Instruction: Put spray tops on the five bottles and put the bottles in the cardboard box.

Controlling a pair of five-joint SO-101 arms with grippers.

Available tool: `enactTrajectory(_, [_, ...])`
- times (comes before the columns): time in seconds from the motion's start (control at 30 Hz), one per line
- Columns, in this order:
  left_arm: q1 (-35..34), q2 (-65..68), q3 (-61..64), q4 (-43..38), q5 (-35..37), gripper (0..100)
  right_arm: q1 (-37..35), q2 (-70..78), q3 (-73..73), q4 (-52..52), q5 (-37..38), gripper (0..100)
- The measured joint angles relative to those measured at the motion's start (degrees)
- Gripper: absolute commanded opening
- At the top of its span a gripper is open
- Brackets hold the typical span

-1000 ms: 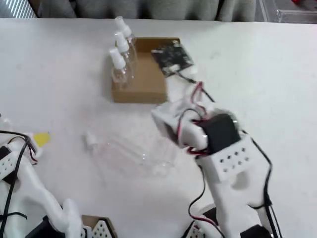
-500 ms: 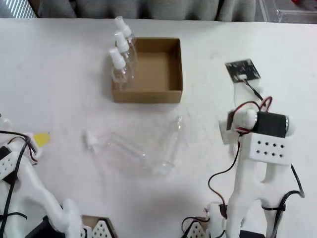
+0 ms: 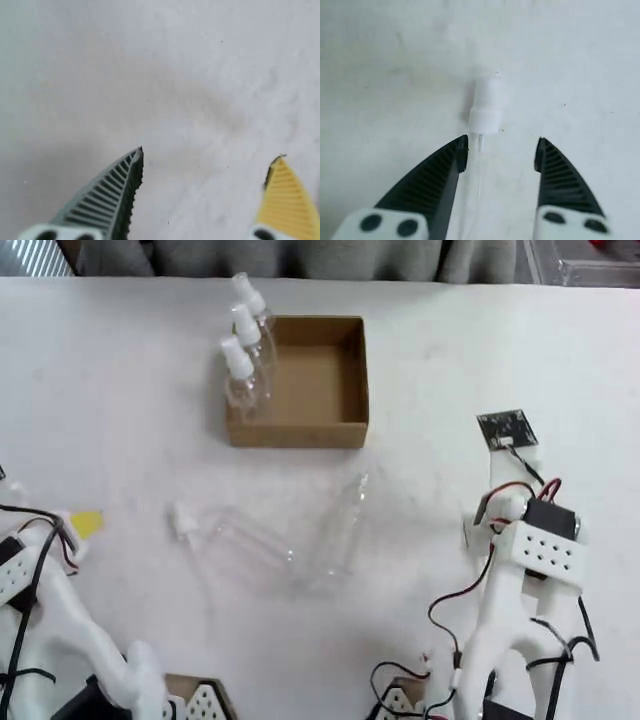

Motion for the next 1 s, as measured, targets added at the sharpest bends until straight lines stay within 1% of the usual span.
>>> enactTrajectory(0.13, [0.0, 0.0, 0.0, -0.2, 0.0, 37, -0.1, 0.0, 3.7, -3.8, 0.0, 22.3])
enactTrajectory(0.37, [0.0, 0.0, 0.0, -0.2, 0.0, 37, -0.1, 0.0, 11.0, -14.3, 0.0, 22.2])
enactTrajectory(0.53, [0.0, 0.0, 0.0, -0.2, 0.0, 37, -0.7, 0.2, 12.7, -16.4, -0.1, 22.2])
enactTrajectory(0.67, [0.0, 0.0, 0.0, -0.2, 0.0, 37, -1.6, 3.7, 12.5, -17.1, -2.2, 21.9])
enactTrajectory(0.87, [0.0, 0.0, 0.0, -0.2, 0.0, 37, -3.3, 16.0, 7.5, -17.1, -2.7, 7.0])
enactTrajectory(1.0, [0.0, 0.0, 0.0, -0.2, 0.0, 37, -3.1, 22.5, 2.4, -17.2, -2.8, 1.8])
